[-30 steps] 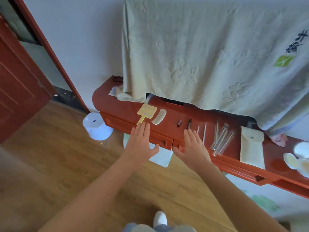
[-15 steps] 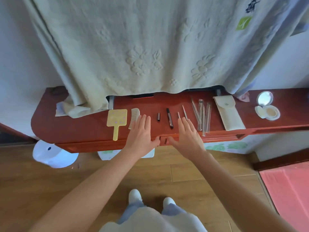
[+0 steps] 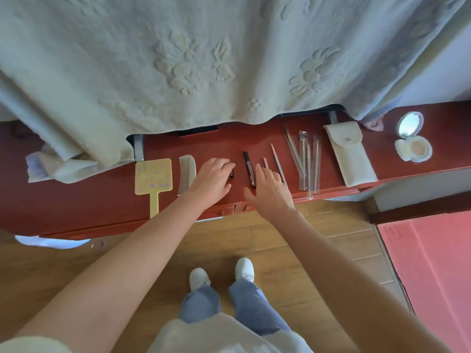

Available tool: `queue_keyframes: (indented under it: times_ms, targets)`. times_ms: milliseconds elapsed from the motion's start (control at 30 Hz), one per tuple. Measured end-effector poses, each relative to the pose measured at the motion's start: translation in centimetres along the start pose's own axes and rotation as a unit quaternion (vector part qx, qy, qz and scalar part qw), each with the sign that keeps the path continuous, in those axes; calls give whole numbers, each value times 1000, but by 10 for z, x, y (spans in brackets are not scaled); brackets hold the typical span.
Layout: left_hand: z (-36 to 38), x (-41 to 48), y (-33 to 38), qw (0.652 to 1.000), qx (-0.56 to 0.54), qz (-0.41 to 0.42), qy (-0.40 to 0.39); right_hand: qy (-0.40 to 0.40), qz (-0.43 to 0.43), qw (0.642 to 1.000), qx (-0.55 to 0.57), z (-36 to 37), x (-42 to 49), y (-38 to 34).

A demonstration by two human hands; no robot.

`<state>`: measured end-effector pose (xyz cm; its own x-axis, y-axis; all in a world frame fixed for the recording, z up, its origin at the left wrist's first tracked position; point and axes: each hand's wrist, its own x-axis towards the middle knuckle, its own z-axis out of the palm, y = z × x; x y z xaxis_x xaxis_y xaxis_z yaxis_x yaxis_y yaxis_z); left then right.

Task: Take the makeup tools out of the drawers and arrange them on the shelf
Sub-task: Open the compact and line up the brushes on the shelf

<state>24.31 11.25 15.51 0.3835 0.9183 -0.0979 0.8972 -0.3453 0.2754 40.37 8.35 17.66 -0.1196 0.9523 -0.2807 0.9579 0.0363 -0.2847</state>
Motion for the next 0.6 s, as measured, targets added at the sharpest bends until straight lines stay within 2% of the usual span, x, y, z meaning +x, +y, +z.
queue_keyframes:
  times_ms: [300, 600]
  targets:
    - [15, 30, -16, 1000, -23, 11, 14, 3, 50, 996, 73, 23, 44, -1]
    - [13, 16, -44, 999, -26, -7, 42, -15, 2, 990, 139, 37, 46, -33]
